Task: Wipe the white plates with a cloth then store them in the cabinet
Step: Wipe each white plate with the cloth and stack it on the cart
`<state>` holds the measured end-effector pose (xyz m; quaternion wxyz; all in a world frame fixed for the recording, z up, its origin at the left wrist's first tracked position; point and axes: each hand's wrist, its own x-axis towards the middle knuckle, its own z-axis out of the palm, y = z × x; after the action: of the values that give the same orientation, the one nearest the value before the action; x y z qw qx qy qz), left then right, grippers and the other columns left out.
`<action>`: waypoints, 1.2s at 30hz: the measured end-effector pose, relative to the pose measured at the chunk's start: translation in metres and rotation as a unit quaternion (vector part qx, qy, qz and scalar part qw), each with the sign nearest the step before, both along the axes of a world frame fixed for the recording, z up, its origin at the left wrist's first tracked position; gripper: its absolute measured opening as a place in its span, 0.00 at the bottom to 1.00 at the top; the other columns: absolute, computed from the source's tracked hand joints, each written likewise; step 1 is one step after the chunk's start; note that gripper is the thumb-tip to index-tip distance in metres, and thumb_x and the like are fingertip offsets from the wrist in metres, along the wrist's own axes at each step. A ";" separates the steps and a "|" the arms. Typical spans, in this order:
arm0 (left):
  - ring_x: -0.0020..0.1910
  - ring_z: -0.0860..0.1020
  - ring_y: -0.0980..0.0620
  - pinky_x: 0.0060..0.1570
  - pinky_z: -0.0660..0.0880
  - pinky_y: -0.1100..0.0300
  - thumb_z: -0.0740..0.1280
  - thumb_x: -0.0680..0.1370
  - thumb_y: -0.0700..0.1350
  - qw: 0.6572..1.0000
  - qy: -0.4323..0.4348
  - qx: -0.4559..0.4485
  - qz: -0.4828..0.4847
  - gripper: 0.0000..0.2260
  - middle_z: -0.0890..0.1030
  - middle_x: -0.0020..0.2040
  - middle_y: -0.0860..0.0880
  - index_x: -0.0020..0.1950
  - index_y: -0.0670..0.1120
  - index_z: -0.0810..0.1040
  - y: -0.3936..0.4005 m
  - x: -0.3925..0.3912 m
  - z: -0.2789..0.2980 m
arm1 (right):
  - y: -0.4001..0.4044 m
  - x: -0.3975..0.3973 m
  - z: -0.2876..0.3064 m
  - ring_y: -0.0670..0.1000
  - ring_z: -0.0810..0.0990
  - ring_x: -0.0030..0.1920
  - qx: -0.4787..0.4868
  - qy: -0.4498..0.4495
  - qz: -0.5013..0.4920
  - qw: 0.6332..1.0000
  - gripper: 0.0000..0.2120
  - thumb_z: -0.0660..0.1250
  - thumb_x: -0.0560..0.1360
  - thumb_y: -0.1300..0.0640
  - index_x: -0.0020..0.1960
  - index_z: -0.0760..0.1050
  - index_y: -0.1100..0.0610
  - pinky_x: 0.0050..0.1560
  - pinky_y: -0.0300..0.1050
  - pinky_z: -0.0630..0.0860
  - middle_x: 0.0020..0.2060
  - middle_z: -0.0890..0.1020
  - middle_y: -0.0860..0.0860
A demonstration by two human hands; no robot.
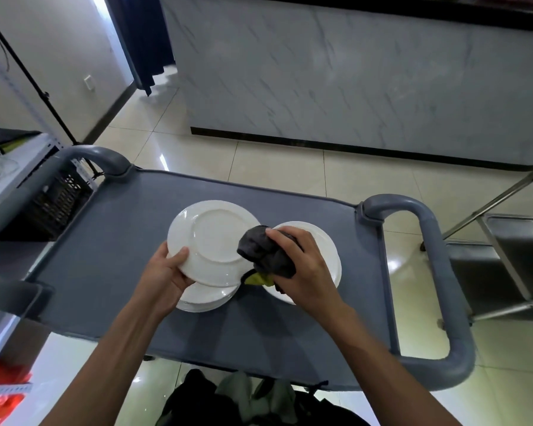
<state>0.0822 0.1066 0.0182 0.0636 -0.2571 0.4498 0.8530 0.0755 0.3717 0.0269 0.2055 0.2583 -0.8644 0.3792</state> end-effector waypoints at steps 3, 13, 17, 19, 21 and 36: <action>0.51 0.84 0.44 0.39 0.83 0.49 0.61 0.82 0.35 0.999 0.019 -0.040 -0.018 0.14 0.83 0.58 0.44 0.66 0.47 0.76 0.011 0.009 -0.002 | -0.009 -0.002 0.007 0.54 0.75 0.62 -0.030 -0.063 0.001 0.998 0.34 0.76 0.66 0.67 0.70 0.74 0.56 0.63 0.49 0.75 0.62 0.76 0.54; 0.50 0.84 0.42 0.40 0.82 0.47 0.67 0.77 0.39 0.994 0.056 -0.061 -0.067 0.16 0.83 0.57 0.40 0.64 0.48 0.79 0.027 0.036 -0.005 | -0.043 -0.006 0.017 0.49 0.72 0.65 -0.071 -0.195 -0.004 0.978 0.35 0.73 0.67 0.64 0.73 0.70 0.50 0.66 0.47 0.73 0.64 0.73 0.46; 0.45 0.85 0.45 0.37 0.82 0.50 0.69 0.74 0.41 0.994 0.068 -0.061 -0.062 0.15 0.85 0.54 0.42 0.61 0.49 0.82 0.027 0.042 -0.006 | -0.050 -0.001 0.011 0.50 0.69 0.69 -0.045 -0.185 -0.020 0.981 0.35 0.73 0.68 0.62 0.73 0.69 0.53 0.71 0.51 0.67 0.69 0.72 0.49; 0.44 0.84 0.47 0.36 0.82 0.51 0.69 0.75 0.41 0.995 0.066 -0.063 -0.052 0.14 0.85 0.52 0.43 0.60 0.49 0.82 0.029 0.044 -0.009 | -0.050 0.001 0.009 0.51 0.67 0.72 0.004 -0.160 -0.035 0.987 0.35 0.73 0.69 0.59 0.74 0.69 0.53 0.74 0.54 0.62 0.73 0.69 0.49; 0.43 0.84 0.47 0.35 0.81 0.51 0.68 0.77 0.40 0.995 0.067 -0.060 -0.042 0.14 0.85 0.52 0.43 0.62 0.47 0.81 0.031 0.045 -0.012 | -0.050 0.003 0.008 0.51 0.65 0.74 0.062 -0.110 -0.032 0.992 0.34 0.73 0.70 0.55 0.74 0.68 0.54 0.75 0.57 0.58 0.75 0.68 0.49; 0.44 0.84 0.41 0.37 0.82 0.49 0.67 0.79 0.38 0.988 0.099 -0.107 -0.056 0.13 0.85 0.52 0.37 0.63 0.43 0.80 0.039 0.045 -0.006 | -0.024 0.015 -0.013 0.47 0.66 0.73 0.030 -0.140 0.033 0.989 0.28 0.72 0.72 0.54 0.71 0.70 0.51 0.69 0.47 0.71 0.74 0.66 0.47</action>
<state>0.1277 0.1453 0.0126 0.0388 -0.1512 0.5563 0.8162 0.0902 0.3473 0.0139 0.0619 0.2373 -0.8866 0.3923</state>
